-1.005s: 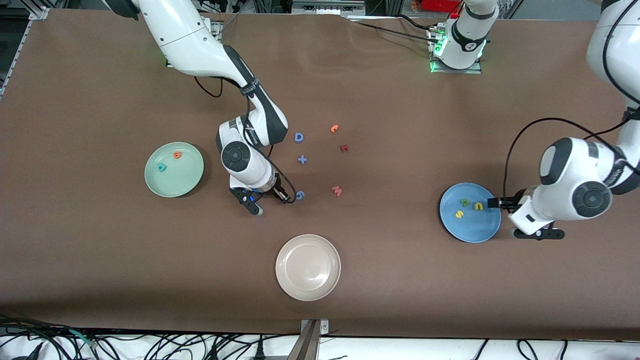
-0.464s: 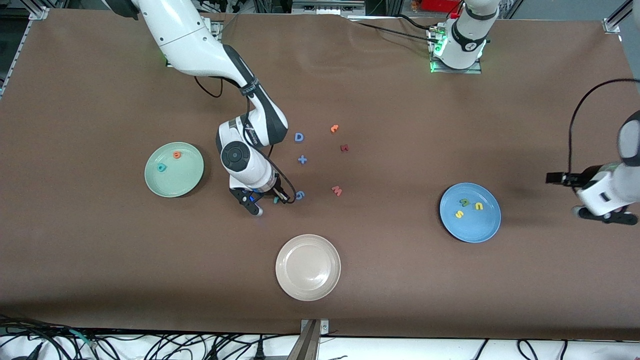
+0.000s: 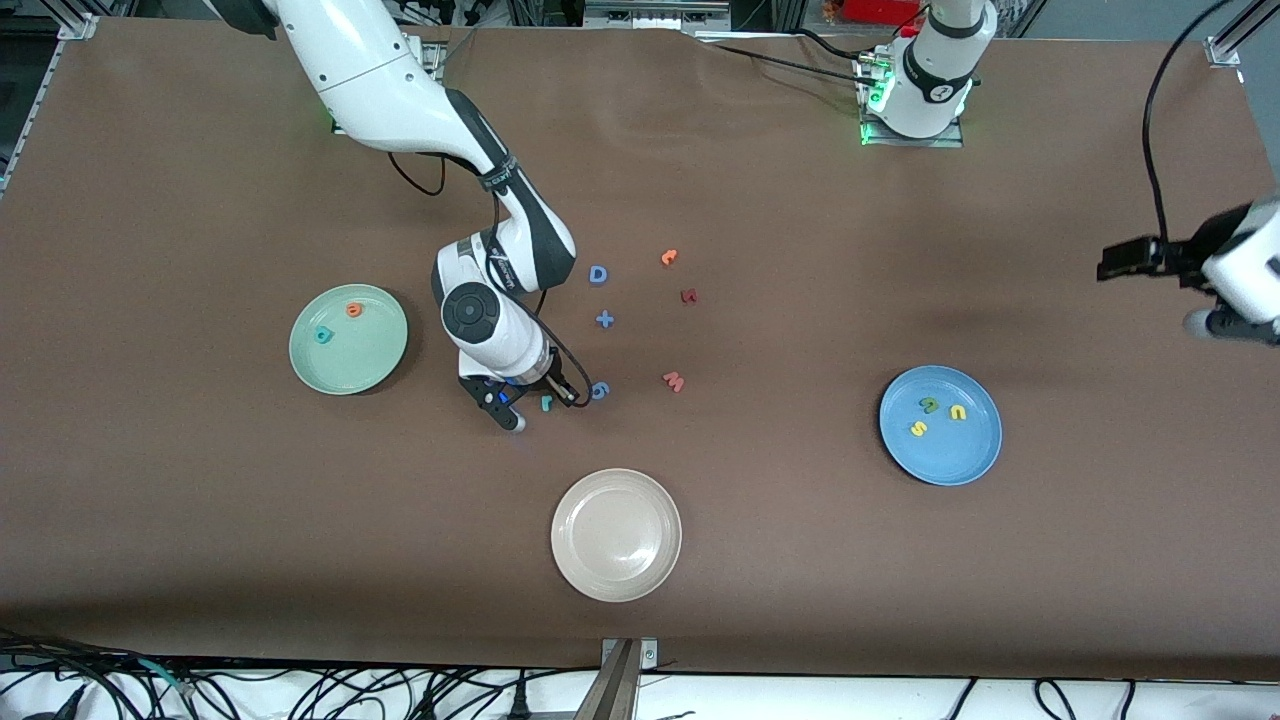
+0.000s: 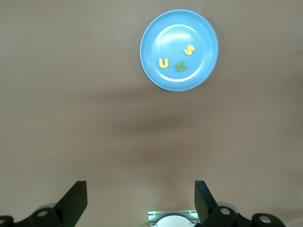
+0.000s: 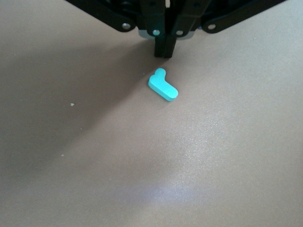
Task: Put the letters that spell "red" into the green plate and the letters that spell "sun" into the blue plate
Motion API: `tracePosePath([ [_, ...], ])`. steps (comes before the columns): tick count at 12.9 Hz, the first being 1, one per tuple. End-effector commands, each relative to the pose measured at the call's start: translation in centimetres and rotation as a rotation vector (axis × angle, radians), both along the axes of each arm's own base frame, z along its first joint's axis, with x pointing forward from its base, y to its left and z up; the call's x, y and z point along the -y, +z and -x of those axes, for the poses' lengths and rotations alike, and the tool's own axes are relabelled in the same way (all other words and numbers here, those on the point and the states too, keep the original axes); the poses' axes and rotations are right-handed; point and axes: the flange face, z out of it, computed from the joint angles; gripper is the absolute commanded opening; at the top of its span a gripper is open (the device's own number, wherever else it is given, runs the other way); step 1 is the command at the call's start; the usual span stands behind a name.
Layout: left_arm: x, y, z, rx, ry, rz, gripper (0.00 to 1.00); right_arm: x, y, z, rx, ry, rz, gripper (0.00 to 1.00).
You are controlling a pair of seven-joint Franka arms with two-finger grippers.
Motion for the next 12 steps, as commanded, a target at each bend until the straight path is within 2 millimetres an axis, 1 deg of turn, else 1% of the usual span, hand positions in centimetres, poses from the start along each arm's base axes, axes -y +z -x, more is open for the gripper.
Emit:
tracePosePath([
  [1, -1.2, 3.2, 1.9, 0.034, 0.026, 0.022, 1.0, 0.2, -0.6, -0.1, -0.011, 0.005, 0.015, 0.0],
  [3, -0.5, 3.6, 1.9, 0.046, 0.013, 0.016, 1.0, 0.4, 0.1, -0.4, -0.013, -0.001, 0.014, 0.0],
  [5, 0.6, 3.7, 1.7, 0.056, -0.008, 0.016, 1.0, 1.3, 3.1, -1.1, -0.041, -0.006, 0.027, 0.0],
  [6, 0.8, 4.3, 2.0, 0.074, -0.01, 0.02, 1.0, 1.8, 4.8, -1.4, -0.051, -0.005, 0.033, 0.0],
  [7, 0.9, 4.5, 1.7, 0.102, -0.012, 0.018, 1.0, 2.4, 6.0, -1.7, -0.064, -0.005, 0.041, 0.0],
  [8, 0.9, 4.7, 1.6, 0.124, -0.012, 0.017, 1.0, 2.7, 6.6, -1.9, -0.064, -0.009, 0.043, 0.0],
  [9, 0.9, 4.5, 1.7, 0.123, -0.012, 0.017, 1.0, 2.4, 6.4, -1.8, -0.064, -0.006, 0.044, 0.0],
  [10, 1.2, 4.6, 1.7, 0.124, -0.018, 0.018, 1.0, 2.3, 6.0, -1.7, -0.054, 0.04, 0.063, 0.0],
  [11, 1.5, 4.6, 1.7, 0.124, -0.025, 0.017, 1.0, 2.6, 5.7, -1.7, -0.025, 0.165, 0.113, 0.0],
  [12, 1.7, 4.6, 1.4, 0.141, -0.026, 0.017, 1.0, 2.4, 5.5, -1.6, -0.002, 0.302, 0.152, 0.0],
])
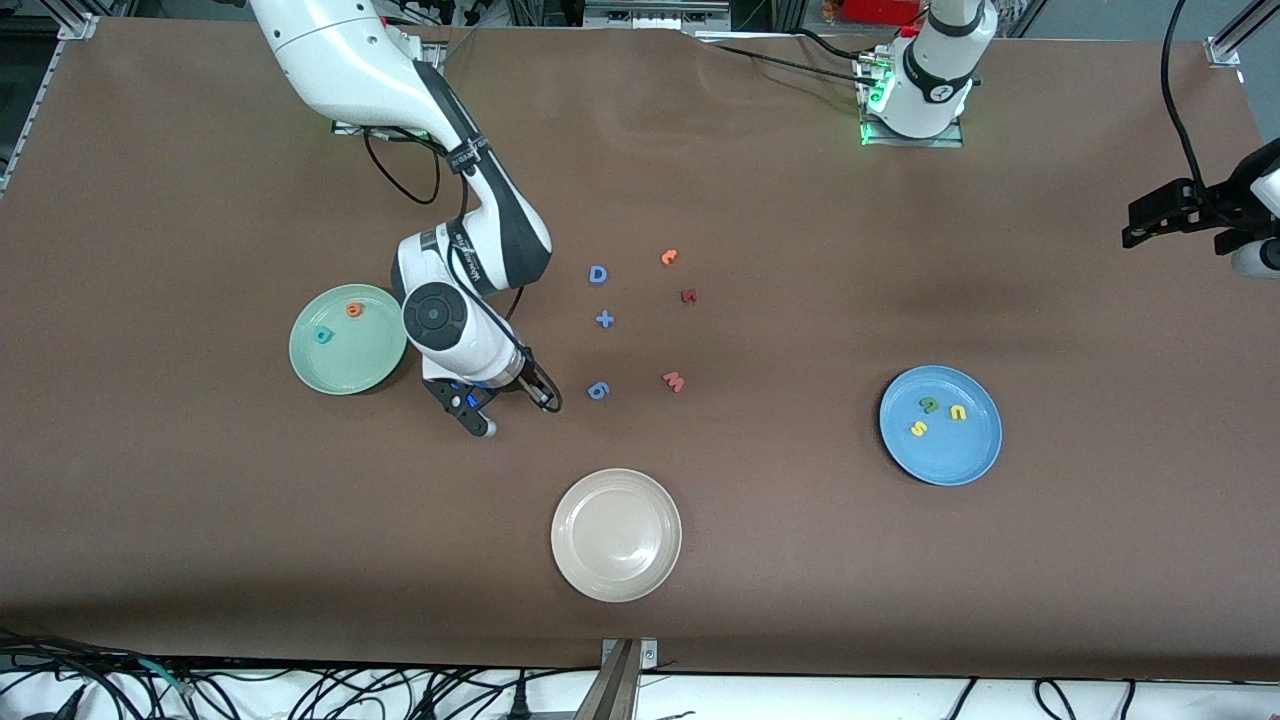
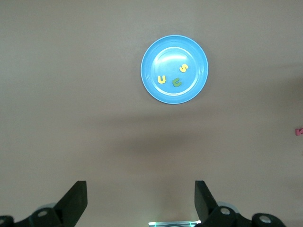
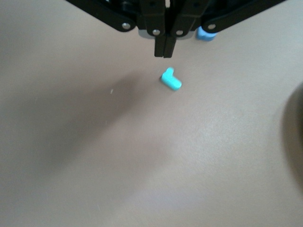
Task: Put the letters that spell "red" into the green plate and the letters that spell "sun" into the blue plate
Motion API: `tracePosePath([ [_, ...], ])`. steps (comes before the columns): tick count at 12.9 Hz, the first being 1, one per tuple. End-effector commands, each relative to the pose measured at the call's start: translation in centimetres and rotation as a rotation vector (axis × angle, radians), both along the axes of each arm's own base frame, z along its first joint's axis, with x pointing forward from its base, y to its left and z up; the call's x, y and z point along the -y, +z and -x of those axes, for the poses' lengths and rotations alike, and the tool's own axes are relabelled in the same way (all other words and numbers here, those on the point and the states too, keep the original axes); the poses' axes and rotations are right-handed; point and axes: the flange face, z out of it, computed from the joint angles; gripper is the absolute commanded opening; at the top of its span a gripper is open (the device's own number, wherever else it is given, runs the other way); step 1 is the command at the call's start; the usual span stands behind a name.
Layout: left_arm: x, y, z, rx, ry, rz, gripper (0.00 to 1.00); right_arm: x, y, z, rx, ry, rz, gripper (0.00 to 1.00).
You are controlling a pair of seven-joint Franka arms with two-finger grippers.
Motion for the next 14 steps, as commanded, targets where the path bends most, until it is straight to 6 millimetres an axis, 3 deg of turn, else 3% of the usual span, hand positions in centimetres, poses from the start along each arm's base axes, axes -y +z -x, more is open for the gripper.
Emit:
tracePosePath([
  [1, 0.5, 0.4, 0.0, 0.041, -0.014, 0.028, 1.0, -0.1, -0.8, 0.5, 0.019, 0.276, 0.067, 0.0],
  [3, 0.9, -0.5, -0.6, 0.027, -0.02, 0.03, 1.0, -0.2, -1.1, 0.7, 0.022, 0.433, 0.06, 0.0],
  [7, 1.1, -1.1, -1.1, 0.027, -0.011, 0.029, 1.0, -3.0, -1.7, 1.7, 0.067, 0.499, 0.047, 0.0],
  [11, 1.1, -1.4, -1.2, 0.024, -0.011, 0.023, 1.0, -3.9, 1.5, 0.9, 0.129, 0.463, 0.029, 0.0],
  [14, 1.5, -2.5, -2.0, 0.001, -0.025, 0.017, 1.0, -4.3, 5.4, -0.2, 0.228, 0.576, 0.034, 0.0],
])
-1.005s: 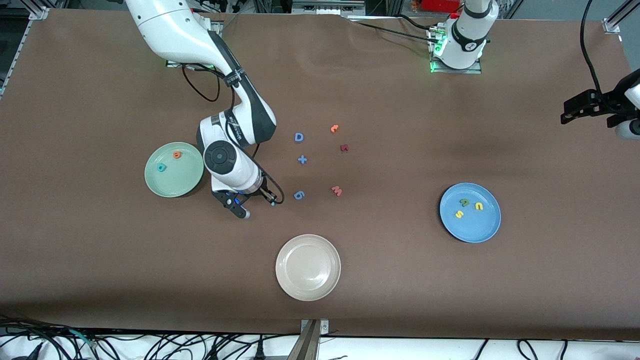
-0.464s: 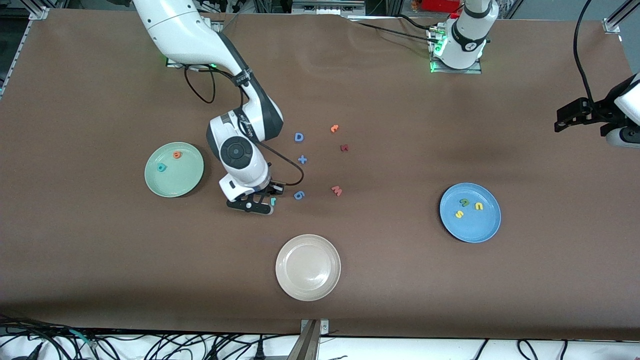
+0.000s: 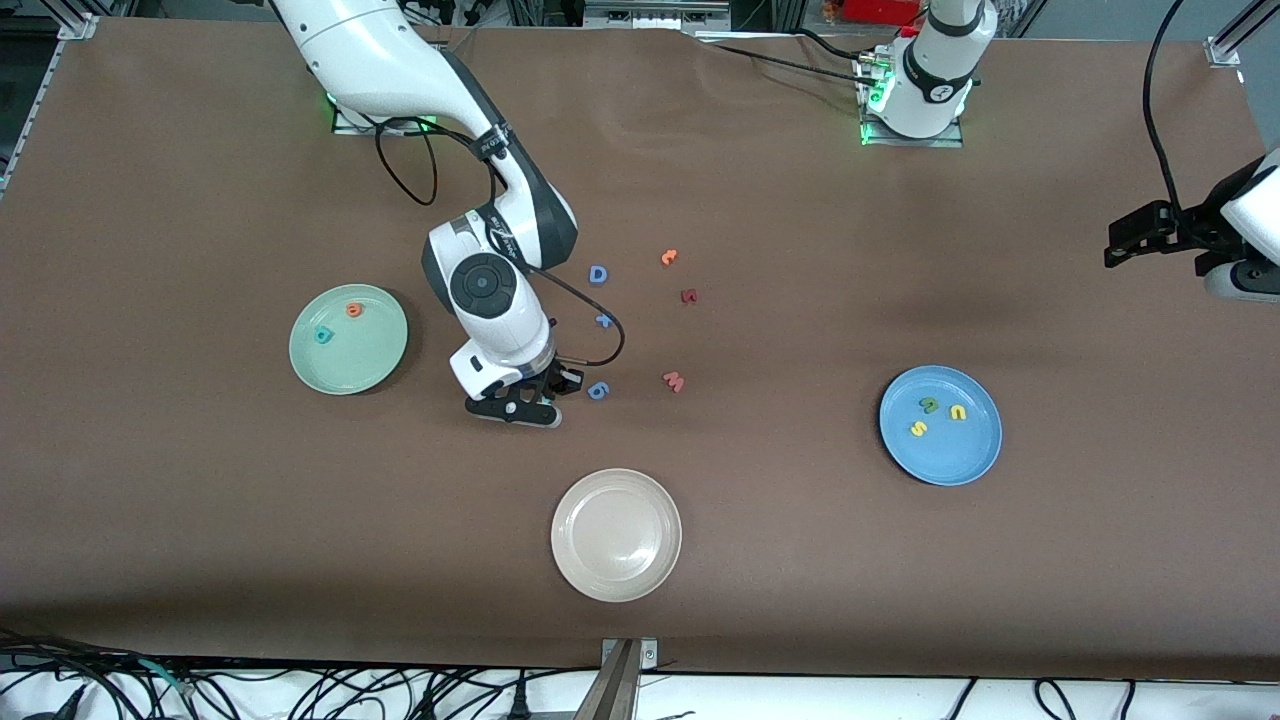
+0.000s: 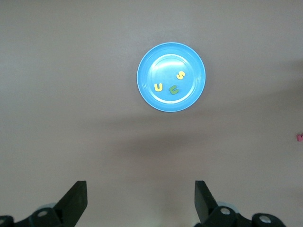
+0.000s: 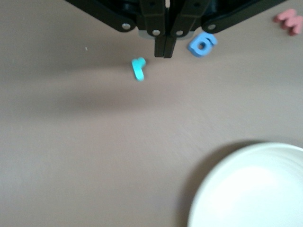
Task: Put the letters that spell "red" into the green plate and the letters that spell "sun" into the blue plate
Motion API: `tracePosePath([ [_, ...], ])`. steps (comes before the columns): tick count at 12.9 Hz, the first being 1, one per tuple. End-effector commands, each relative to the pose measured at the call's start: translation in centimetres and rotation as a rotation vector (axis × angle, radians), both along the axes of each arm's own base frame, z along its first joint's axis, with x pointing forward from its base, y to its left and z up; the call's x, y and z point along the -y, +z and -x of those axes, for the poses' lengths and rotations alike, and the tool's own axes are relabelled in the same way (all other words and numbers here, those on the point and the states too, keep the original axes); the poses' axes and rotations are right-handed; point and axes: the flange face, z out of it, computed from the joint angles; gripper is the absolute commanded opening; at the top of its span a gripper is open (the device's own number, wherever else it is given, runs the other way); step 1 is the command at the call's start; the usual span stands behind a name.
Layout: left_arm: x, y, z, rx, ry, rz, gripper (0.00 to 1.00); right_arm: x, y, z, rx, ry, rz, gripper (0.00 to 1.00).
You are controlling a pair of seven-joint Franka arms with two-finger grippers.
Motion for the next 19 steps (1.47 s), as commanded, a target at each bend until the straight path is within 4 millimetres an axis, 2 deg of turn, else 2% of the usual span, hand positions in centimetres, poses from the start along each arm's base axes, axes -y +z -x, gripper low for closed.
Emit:
tracePosePath([
  [1, -0.1, -0.7, -0.9, -0.004, 0.002, 0.022, 1.0, -0.1, 3.6, -0.4, 0.062, 0.135, 0.012, 0.0],
  [3, -0.4, -0.6, -0.9, -0.001, 0.004, 0.026, 1.0, -0.2, 4.1, -0.3, 0.084, 0.184, 0.042, 0.0],
  [6, 0.6, -0.6, -0.9, -0.001, -0.008, 0.019, 1.0, 0.6, 4.0, -0.8, 0.153, 0.302, 0.193, 0.02],
  [7, 0.8, -0.3, -0.9, 0.002, -0.01, 0.028, 1.0, 0.7, 4.1, -0.9, 0.153, 0.302, 0.197, 0.07],
  [8, 0.8, -0.3, -0.9, 0.004, -0.013, 0.029, 1.0, 0.8, 4.1, -0.9, 0.153, 0.297, 0.197, 0.09],
  [9, 0.9, -0.3, -1.0, 0.004, -0.011, 0.027, 1.0, 0.9, 4.4, -1.0, 0.155, 0.287, 0.194, 0.18],
  [10, 0.7, -0.1, -0.9, 0.007, -0.007, 0.028, 1.0, 1.0, 4.9, -1.1, 0.161, 0.275, 0.186, 0.32],
  [12, 0.8, -0.2, -1.0, 0.005, -0.004, 0.026, 1.0, 1.7, 5.2, -1.5, 0.168, 0.24, 0.187, 0.99],
  [15, 0.7, -0.1, -0.9, 0.008, -0.004, 0.029, 1.0, 2.4, 5.1, -1.8, 0.165, 0.227, 0.19, 1.0],
  [19, 1.0, -0.1, -1.0, 0.01, -0.007, 0.029, 1.0, 3.5, 6.3, -2.1, 0.136, 0.155, 0.127, 1.0],
])
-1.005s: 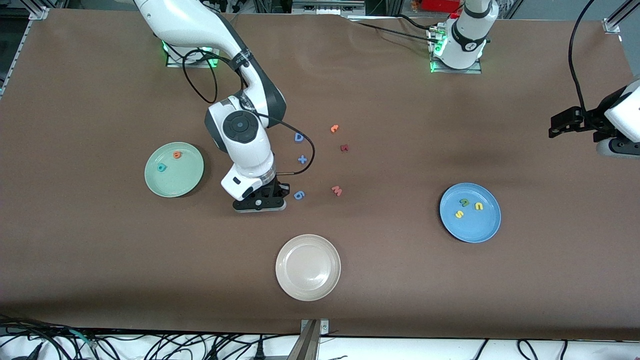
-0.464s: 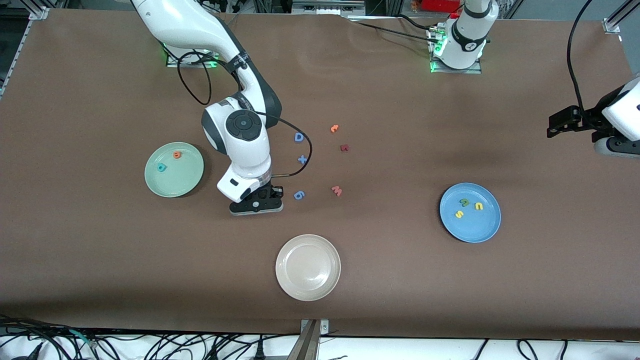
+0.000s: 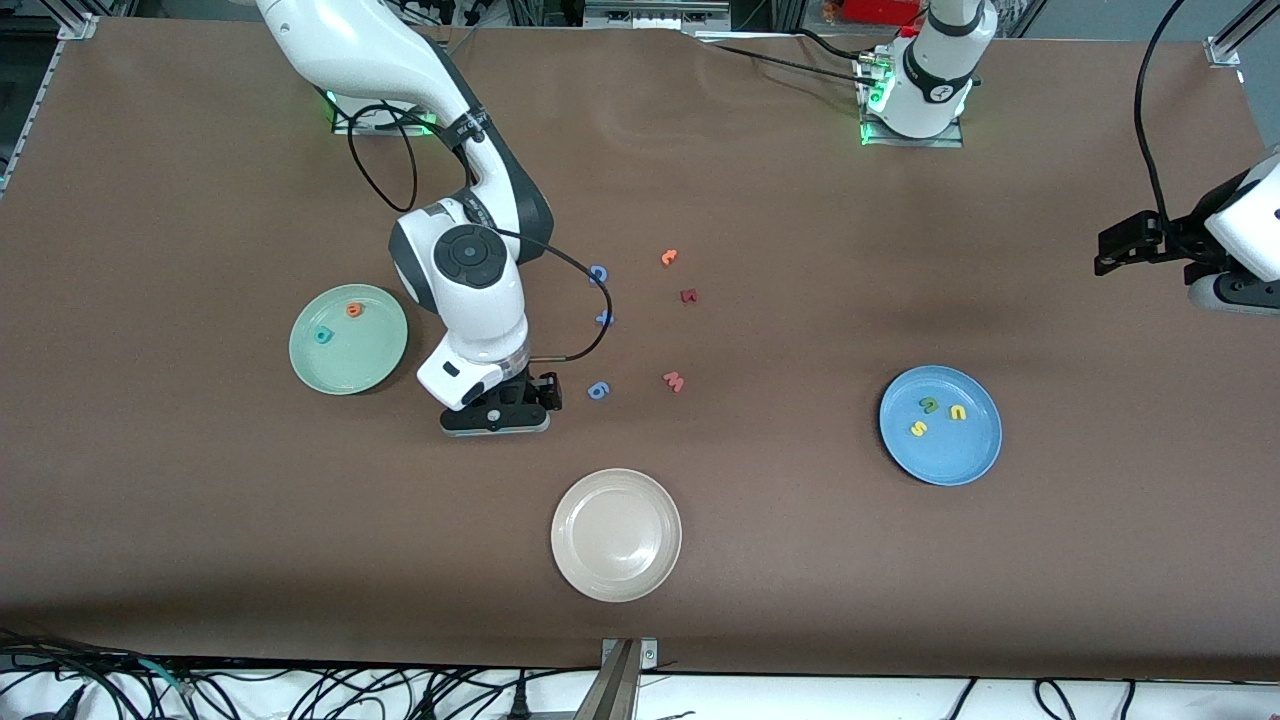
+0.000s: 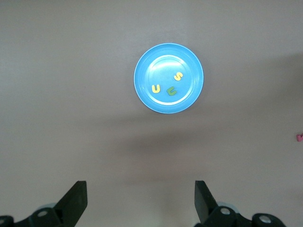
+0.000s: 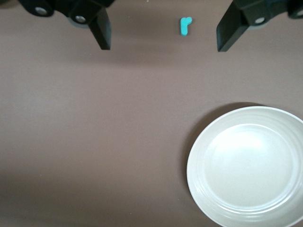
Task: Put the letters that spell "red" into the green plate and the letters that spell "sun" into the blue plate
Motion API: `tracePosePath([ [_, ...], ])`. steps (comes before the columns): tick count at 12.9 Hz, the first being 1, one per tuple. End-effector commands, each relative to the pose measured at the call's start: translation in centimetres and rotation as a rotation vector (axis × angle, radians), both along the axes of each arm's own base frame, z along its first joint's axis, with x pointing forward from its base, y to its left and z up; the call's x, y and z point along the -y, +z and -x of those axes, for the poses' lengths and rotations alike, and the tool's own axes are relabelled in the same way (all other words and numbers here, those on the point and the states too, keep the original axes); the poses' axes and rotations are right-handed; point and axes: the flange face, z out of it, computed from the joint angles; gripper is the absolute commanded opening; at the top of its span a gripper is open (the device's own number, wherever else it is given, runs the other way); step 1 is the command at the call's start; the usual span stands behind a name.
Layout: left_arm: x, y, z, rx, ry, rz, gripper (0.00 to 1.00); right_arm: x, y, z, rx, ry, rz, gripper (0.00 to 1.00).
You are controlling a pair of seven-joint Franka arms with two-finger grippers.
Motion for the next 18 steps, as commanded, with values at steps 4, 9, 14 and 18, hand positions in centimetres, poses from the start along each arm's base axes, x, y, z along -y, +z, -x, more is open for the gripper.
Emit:
tracePosePath([
  [4, 0.6, 0.5, -0.3, 0.013, -0.001, 0.024, 1.0, 2.4, 1.4, -0.5, -0.024, -0.081, -0.009, 1.0],
  [9, 1.0, 0.5, -0.3, 0.014, -0.008, 0.024, 1.0, 4.0, 0.4, -1.2, -0.034, -0.107, 0.007, 1.0],
  [14, 1.1, 0.5, -0.3, 0.014, -0.01, 0.026, 1.0, 5.1, -2.5, -1.6, -0.076, -0.328, -0.057, 1.0],
  [18, 1.1, 0.4, -0.4, 0.013, -0.01, 0.027, 1.0, 1.5, -6.9, 0.8, -0.178, -0.302, -0.093, 1.0],
])
